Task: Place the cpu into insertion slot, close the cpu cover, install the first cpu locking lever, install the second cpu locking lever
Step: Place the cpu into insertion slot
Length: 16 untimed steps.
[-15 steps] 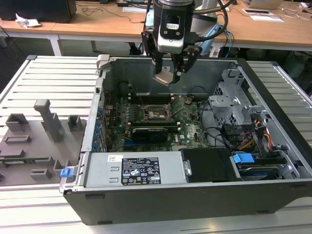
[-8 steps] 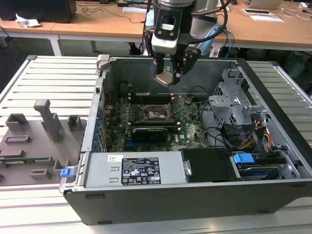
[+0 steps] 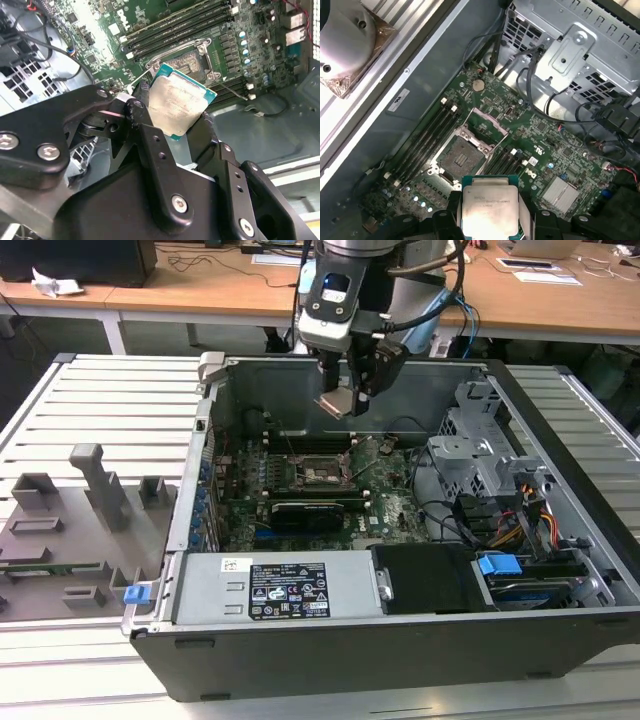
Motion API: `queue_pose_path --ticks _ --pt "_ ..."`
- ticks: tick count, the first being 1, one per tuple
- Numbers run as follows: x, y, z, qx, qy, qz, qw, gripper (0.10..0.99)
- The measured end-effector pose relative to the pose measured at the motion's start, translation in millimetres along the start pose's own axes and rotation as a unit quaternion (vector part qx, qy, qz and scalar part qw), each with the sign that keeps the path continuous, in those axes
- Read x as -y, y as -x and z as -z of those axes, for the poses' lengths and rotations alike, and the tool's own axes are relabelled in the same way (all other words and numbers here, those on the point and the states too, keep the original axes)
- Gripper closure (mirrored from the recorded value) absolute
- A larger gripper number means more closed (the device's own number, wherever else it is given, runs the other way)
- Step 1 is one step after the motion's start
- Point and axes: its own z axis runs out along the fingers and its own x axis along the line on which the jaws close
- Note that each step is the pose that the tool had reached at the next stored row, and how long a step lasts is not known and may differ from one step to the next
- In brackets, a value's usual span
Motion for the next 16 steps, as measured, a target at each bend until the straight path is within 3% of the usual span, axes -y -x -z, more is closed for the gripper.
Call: queue_pose_path --ticks 4,16 --pt "0.0 0.0 -0.7 0.0018 0.0004 -0.026 0.9997 0.545" --pt "0.8 -0.3 -6.6 0.0029 0.0002 -0.034 0.9994 0.545"
